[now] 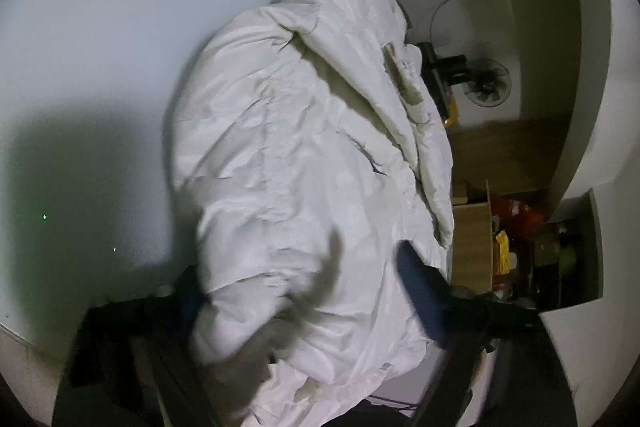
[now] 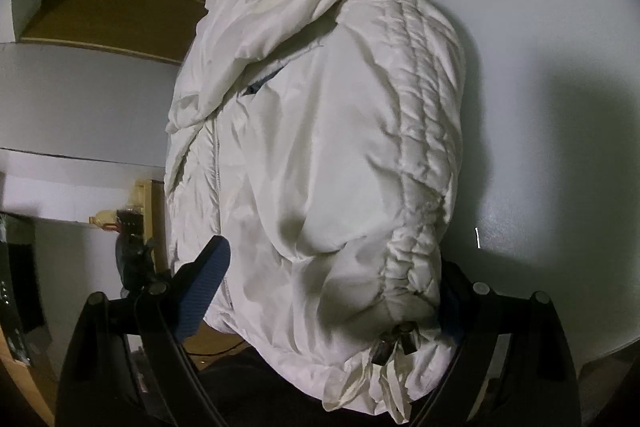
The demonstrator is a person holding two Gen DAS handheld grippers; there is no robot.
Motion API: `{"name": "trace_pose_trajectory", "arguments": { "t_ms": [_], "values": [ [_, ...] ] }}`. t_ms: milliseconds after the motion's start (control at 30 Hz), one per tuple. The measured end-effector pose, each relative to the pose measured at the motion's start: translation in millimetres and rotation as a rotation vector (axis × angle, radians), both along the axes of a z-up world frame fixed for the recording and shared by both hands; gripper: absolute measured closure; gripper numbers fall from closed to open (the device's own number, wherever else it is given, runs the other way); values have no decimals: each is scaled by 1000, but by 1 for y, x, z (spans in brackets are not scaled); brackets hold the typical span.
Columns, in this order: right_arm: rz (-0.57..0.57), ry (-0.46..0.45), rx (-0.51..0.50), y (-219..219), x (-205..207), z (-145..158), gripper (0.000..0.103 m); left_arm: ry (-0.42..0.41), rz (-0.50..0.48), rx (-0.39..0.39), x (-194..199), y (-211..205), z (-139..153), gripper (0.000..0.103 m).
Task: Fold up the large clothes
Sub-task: 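Grasp the hem with the left tool while the right tool holds the jacket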
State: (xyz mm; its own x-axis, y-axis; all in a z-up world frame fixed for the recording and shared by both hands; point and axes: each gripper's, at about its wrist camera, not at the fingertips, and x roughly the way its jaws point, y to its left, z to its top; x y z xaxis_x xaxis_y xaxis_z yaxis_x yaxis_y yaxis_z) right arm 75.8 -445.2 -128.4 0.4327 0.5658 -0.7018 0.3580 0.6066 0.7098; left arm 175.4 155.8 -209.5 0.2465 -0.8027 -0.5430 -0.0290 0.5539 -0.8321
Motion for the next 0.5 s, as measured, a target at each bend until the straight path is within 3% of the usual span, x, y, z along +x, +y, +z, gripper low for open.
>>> {"name": "trace_pose_trajectory", "arguments": {
  "t_ms": [133, 167, 200, 267, 367, 500],
  "values": [
    [-37, -23, 44, 0, 0, -5, 16, 10, -5, -10, 1, 0, -3, 34],
    [-39, -16, 32, 0, 0, -6, 32, 14, -5, -8, 1, 0, -3, 40],
    [-49, 7, 9, 0, -1, -10, 62, 22, -5, 6, 1, 1, -5, 49],
    [-94, 18, 53, -5, -6, -22, 78, 38, -2, 24, 2, 3, -8, 65],
    [-116, 9, 87, -11, -12, -28, 86, 68, 10, 15, 3, 9, -15, 76],
    [-119, -11, 46, -7, -14, -25, 88, 54, 3, 57, 1, 6, -14, 83]
  ]
}}
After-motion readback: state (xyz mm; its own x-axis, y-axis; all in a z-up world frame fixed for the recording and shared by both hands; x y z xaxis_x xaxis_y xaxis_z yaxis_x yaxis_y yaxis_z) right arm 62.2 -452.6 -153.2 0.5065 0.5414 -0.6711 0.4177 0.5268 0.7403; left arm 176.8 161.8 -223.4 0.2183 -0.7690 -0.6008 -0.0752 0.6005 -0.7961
